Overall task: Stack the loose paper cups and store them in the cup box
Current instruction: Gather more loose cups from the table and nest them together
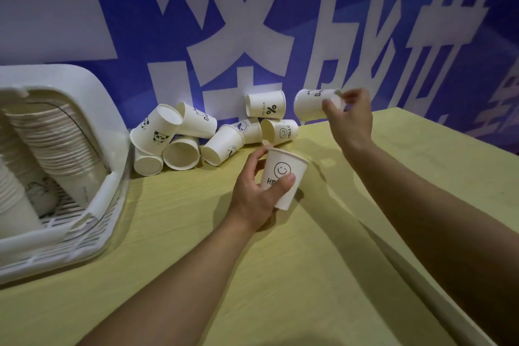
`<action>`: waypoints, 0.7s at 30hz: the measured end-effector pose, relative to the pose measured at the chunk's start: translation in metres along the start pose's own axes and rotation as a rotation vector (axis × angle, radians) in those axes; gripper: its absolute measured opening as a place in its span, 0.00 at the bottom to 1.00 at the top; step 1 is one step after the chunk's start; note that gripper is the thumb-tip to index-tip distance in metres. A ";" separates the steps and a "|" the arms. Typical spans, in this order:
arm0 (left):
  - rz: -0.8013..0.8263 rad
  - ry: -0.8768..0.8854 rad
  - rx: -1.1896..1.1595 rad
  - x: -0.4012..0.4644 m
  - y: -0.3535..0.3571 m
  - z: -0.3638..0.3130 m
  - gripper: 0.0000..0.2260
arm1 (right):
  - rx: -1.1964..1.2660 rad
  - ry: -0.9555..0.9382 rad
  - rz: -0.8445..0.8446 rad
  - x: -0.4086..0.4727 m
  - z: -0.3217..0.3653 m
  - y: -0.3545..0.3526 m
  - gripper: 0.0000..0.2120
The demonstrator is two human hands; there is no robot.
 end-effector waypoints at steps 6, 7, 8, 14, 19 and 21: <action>0.048 -0.004 0.052 -0.003 -0.001 -0.003 0.34 | 0.413 0.168 0.223 -0.094 0.022 -0.006 0.16; 0.048 0.001 0.064 -0.003 -0.002 -0.003 0.38 | 0.411 0.168 0.255 -0.102 0.024 -0.004 0.13; 0.059 0.000 0.077 -0.003 -0.002 -0.004 0.40 | 0.401 0.167 0.280 -0.107 0.023 -0.001 0.10; 0.052 0.013 0.016 -0.004 0.000 -0.007 0.39 | 0.383 0.122 0.297 -0.117 0.020 0.004 0.09; 0.027 0.034 0.032 -0.003 -0.001 -0.003 0.39 | 0.302 0.086 0.353 -0.117 0.018 0.001 0.20; -0.012 0.032 0.012 -0.001 -0.002 -0.001 0.39 | 0.270 0.048 0.362 -0.117 0.015 0.002 0.15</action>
Point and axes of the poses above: each hand's wrist, its own x-axis towards the middle knuckle, its own y-axis out of the palm, z = x × y, the point moved 2 cm from there along x, towards the middle knuckle, and after that the axes turned 2 degrees about -x, right-handed, at the moved point
